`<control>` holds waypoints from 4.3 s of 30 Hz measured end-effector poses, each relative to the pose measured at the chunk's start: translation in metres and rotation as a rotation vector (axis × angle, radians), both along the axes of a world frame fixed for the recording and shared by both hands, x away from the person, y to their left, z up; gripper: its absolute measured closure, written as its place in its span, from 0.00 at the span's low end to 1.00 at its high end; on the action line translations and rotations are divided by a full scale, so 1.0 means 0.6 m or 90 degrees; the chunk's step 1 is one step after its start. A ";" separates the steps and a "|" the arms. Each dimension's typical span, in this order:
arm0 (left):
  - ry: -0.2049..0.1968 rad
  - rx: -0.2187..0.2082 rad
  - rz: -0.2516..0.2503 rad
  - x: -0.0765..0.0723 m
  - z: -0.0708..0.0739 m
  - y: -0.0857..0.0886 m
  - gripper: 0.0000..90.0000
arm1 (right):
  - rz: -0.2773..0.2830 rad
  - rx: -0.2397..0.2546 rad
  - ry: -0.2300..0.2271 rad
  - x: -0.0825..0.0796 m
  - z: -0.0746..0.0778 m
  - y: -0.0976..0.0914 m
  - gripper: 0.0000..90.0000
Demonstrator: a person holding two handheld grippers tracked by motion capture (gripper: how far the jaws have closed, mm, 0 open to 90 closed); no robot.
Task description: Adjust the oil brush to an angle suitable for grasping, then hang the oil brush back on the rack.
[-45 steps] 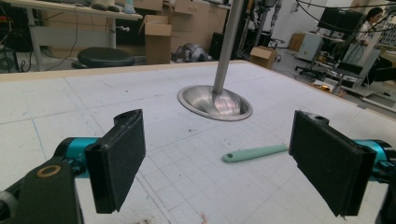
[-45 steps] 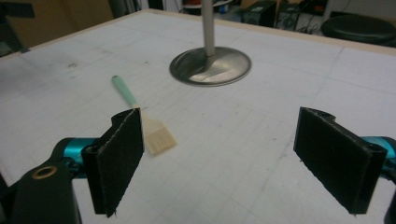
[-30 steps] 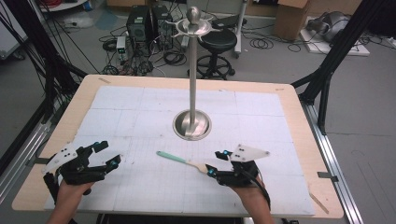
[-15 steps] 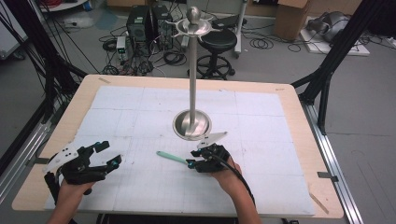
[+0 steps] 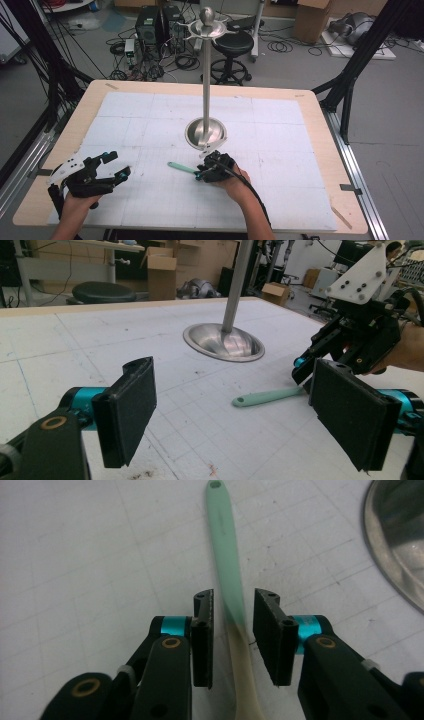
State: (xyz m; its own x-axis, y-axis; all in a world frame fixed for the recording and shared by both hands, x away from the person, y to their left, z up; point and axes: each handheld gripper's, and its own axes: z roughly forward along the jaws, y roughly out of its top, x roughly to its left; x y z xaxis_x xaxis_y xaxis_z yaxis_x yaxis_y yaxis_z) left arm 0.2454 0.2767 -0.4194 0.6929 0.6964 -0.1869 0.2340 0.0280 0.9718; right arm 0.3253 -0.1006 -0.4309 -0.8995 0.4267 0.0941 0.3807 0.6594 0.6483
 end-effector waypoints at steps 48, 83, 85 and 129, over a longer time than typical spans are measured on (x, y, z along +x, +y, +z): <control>0.005 -0.002 -0.015 -0.002 -0.001 -0.004 0.23 | -0.059 0.138 -0.049 -0.079 0.049 -0.116 0.91; 0.009 0.002 -0.015 -0.002 -0.002 -0.009 0.23 | -0.147 0.082 -0.039 -0.120 0.007 -0.229 0.65; 0.007 0.002 -0.014 -0.002 -0.002 -0.009 0.23 | -0.165 0.108 -0.062 -0.133 0.016 -0.239 0.58; 0.019 0.003 -0.027 0.007 -0.003 -0.023 0.24 | -0.143 0.046 -0.078 -0.159 0.006 -0.244 0.62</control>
State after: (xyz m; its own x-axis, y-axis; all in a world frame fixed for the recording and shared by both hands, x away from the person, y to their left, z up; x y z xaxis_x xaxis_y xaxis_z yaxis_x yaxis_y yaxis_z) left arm 0.2497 0.2627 -0.4214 0.7161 0.6673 -0.2047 0.2640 0.0126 0.9644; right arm 0.2302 -0.2473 -0.4273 -0.7898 0.6127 0.0284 0.4282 0.5177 0.7407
